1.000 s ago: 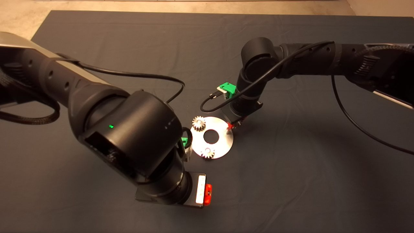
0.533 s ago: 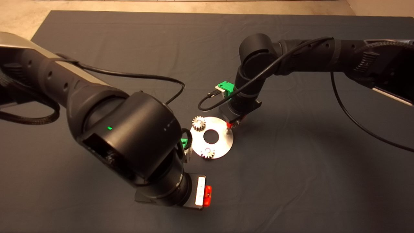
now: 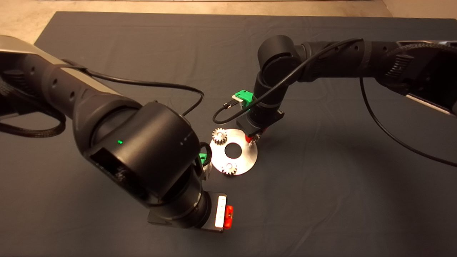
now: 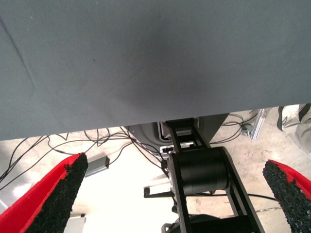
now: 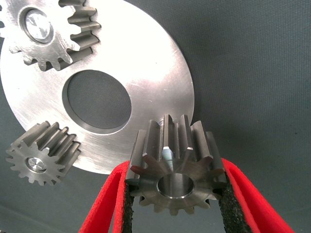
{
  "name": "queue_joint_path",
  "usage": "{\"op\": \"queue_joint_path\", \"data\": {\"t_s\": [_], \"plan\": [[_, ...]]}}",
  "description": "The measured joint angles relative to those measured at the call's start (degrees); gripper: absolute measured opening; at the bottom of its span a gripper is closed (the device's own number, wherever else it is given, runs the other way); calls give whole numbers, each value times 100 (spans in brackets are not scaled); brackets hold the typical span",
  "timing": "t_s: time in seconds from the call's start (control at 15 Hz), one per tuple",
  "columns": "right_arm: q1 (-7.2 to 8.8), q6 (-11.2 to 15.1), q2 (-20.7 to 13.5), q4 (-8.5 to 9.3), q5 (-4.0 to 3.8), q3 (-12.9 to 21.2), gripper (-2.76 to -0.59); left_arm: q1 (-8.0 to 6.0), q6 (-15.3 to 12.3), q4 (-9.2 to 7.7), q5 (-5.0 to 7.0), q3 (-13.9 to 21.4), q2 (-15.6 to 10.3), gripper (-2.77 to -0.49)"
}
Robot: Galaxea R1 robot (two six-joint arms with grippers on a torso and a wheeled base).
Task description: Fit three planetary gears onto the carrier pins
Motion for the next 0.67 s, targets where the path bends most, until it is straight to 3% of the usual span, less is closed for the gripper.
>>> {"op": "queue_joint_path", "data": {"t_s": [0.33, 0.67], "plan": [[-18, 0, 0, 6, -2, -22, -237, -1, -2, -43, 0, 34, 0, -64], [-192, 0, 12, 9, -11, -30, -236, -1, 0, -51, 0, 43, -2, -64]]}}
